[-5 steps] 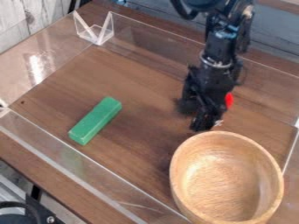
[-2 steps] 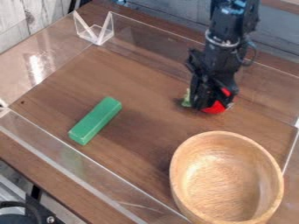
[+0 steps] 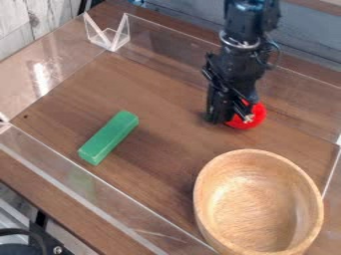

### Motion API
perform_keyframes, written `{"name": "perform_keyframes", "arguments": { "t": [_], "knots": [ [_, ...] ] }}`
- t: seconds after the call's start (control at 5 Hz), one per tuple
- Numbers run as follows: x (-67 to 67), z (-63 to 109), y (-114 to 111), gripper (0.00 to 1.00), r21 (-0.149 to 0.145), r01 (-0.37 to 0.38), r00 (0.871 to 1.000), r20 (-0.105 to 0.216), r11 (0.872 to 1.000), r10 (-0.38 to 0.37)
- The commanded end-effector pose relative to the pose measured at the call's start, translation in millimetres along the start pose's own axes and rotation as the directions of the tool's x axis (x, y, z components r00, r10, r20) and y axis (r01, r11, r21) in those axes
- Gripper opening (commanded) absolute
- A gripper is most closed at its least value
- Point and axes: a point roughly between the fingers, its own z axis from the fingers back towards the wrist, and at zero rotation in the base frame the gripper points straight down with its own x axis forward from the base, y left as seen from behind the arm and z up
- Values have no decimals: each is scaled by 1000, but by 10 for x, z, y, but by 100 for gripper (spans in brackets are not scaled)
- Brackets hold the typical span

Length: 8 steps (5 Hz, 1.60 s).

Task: Move the red object to the left side of the table

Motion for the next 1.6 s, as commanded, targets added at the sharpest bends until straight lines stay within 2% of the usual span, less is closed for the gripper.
{"name": "perform_keyframes", "arguments": {
  "t": [0.0, 0.2, 0.6, 0.8, 1.0, 1.2, 1.4],
  "knots": [
    [-21, 107, -46, 100, 11, 45, 998, 41, 999, -45],
    [-2, 34, -125, 0, 7, 118, 993, 23, 993, -118],
    [57, -76, -171, 0, -15, 115, 993, -1, 993, -115],
    [29, -61, -180, 0, -21, 128, 992, -8, 992, -128],
    [10, -38, -175, 100, -25, 141, 990, -9, 990, -141],
    [-53, -154, -108, 0, -30, 118, 993, -14, 993, -119],
    [-84, -115, 34, 0, -15, 78, 997, -7, 997, -79]
  ]
}}
